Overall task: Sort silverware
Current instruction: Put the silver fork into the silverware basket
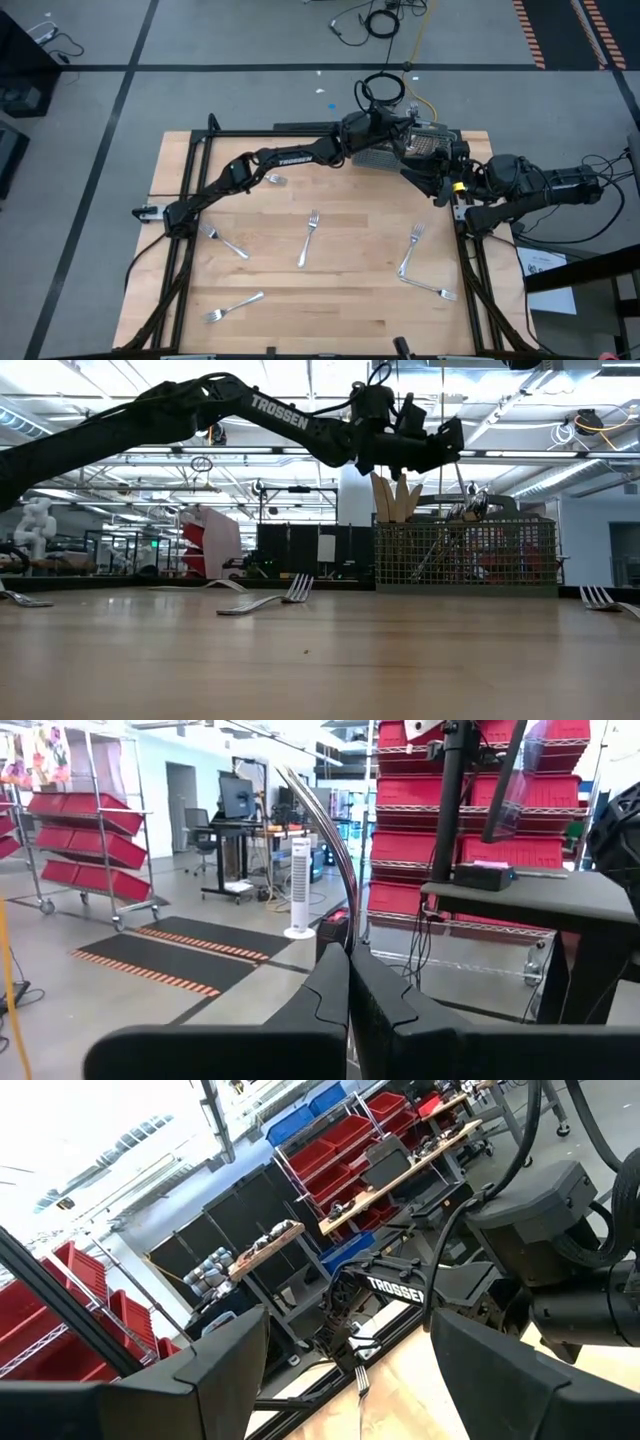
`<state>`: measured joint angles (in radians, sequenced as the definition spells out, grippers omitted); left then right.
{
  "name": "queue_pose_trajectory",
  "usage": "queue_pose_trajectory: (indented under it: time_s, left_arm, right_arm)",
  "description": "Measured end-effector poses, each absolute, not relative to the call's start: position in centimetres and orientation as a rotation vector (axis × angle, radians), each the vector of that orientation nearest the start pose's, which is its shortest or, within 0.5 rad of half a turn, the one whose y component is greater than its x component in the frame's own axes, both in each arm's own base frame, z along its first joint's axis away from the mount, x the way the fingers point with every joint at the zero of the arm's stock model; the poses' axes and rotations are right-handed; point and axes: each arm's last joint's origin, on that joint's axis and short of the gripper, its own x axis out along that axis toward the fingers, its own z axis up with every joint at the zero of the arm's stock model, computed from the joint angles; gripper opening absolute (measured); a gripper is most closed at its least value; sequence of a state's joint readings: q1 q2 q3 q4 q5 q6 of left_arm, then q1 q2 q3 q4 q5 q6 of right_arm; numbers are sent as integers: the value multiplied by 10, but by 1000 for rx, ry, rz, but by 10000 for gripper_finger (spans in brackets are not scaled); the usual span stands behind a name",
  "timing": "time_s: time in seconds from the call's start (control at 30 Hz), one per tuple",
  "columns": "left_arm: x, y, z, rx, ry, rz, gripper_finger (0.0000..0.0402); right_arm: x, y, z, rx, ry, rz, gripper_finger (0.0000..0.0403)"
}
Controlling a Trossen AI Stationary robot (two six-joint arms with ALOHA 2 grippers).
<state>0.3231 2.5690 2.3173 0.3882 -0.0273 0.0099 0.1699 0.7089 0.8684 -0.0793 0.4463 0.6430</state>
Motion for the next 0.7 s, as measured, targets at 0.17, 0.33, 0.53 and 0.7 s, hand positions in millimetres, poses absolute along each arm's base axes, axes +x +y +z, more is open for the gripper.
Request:
queue_pose_trajectory:
  time_s: [0.17, 0.33, 0.53, 0.7]
  left_arm:
    - [560, 187, 256, 28, -130, 360, 4]
    - [559, 187, 257, 27, -134, 376, 5]
    - [559, 187, 257, 26, -135, 378, 28]
    - [559, 187, 257, 26, -136, 378, 54]
  right_arm:
    - [146, 12, 381, 668, -163, -241, 270]
    - [146, 12, 381, 669, -163, -240, 270]
    - [146, 12, 381, 668, -161, -235, 270]
    - [146, 12, 381, 665, -161, -235, 270]
